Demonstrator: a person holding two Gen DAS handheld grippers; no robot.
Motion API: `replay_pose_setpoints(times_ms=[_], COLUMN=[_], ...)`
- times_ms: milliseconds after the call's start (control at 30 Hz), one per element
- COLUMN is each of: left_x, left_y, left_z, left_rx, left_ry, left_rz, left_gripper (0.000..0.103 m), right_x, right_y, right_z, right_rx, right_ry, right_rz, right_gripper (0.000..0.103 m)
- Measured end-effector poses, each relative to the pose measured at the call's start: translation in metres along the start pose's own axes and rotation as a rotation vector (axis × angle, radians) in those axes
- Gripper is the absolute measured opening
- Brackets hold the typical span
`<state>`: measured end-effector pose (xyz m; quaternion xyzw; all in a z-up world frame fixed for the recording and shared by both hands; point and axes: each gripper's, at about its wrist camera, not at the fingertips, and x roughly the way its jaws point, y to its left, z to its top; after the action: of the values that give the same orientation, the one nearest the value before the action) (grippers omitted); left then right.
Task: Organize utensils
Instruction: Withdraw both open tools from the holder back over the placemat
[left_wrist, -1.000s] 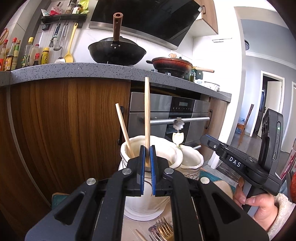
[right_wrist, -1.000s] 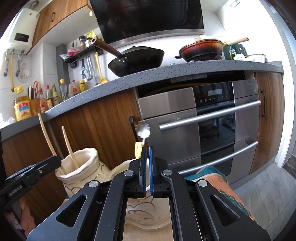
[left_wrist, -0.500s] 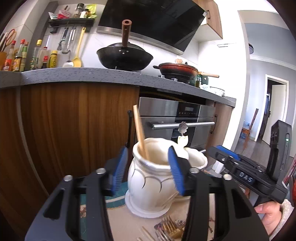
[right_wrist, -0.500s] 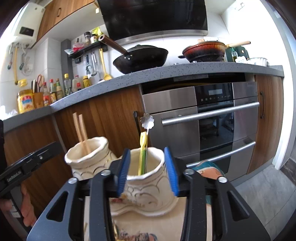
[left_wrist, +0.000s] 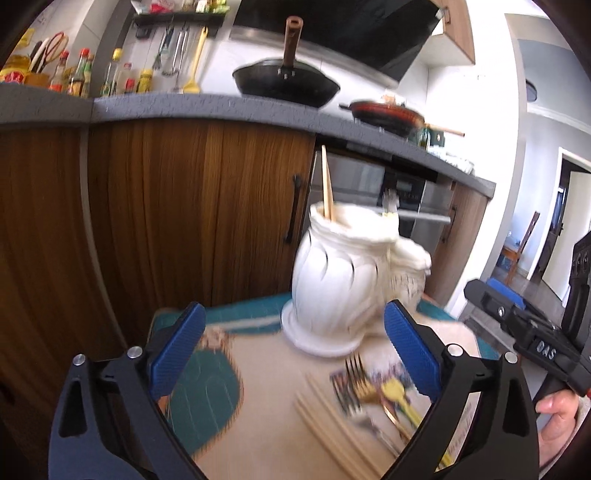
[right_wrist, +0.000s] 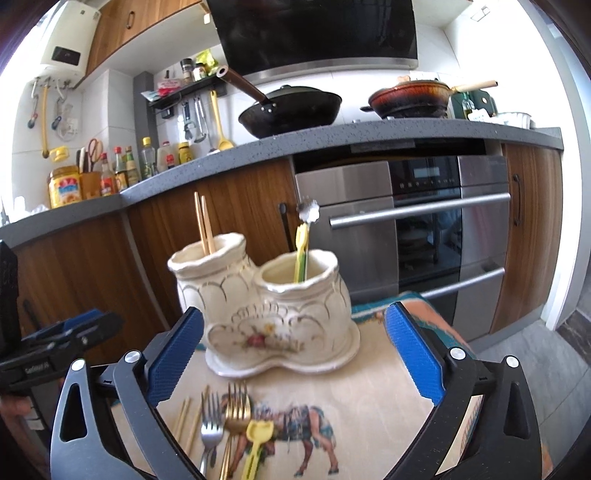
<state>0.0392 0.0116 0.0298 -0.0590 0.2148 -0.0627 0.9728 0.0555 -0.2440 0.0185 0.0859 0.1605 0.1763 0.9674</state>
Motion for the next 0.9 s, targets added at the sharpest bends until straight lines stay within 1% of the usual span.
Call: replay_pose_setpoints(times_ms=[167,233,267,333,467,533,600,633,667,767,867,900], left_x=[-0.010,-0.011,-0.011,-0.007,0.000,0.005,0.009,0.010,0.012,0.012,0.013,0.012], left_y=[-0.015,-0.016,-0.017,-0.017,-0.019,-0.023,-0.026,-0.027,-0.027,-0.028,-0.033,-0.034], left_z=[-0.017,-0.023,-0.026,-0.035,-0.052,-0.064,-0.073,-0.077,-0.080,-0.083,-0.086,-0.087], left_rx=[0.071,0.077,0.075,0.074,0.101,0.121,0.134,0.136,0.133,0.113,0.131,0.133], left_ry=[0.060,0.096,0.119,0.196,0.317,0.379,0.420,0.436,0.455,0.476,0.484,0.482], left_rz=[0.033,0.046,0.053,0.075,0.116,0.116,0.121,0.122,0.119,0.090,0.087,0.082], left_gripper=[0.096,0.096,0.096,0.096,0.095,0.089,0.079,0.078,0.074,0.071,0.064,0.063], right_x=[-0.006,-0.008,-0.009,-0.009,-0.014,-0.015,-0.015,-0.016,-0.016,-0.016,-0.015,-0.016], right_y=[0.000,-0.001,-0.001,0.000,0.001,0.002,0.003,0.003,0.003,0.005,0.005,0.005], right_z=[-0.011,-0.017,-0.019,-0.022,-0.022,-0.022,-0.022,-0.023,-0.023,-0.023,-0.024,-0.024], right_rx=[0.003,0.006,0.005,0.000,-0.021,-0.031,-0.033,-0.034,-0.035,-0.051,-0.060,-0.060], right_ry=[0.039,0.058,0.067,0.080,0.059,0.053,0.054,0.054,0.053,0.052,0.055,0.056], right_rz=[-0.013,-0.015,-0.014,-0.010,-0.014,-0.016,-0.011,-0.007,-0.005,-0.001,-0.002,-0.001], right_gripper=[0.098,0.098,0.098,0.098,0.098,0.098,0.098,0.098,0.098,0.098,0.098,0.098])
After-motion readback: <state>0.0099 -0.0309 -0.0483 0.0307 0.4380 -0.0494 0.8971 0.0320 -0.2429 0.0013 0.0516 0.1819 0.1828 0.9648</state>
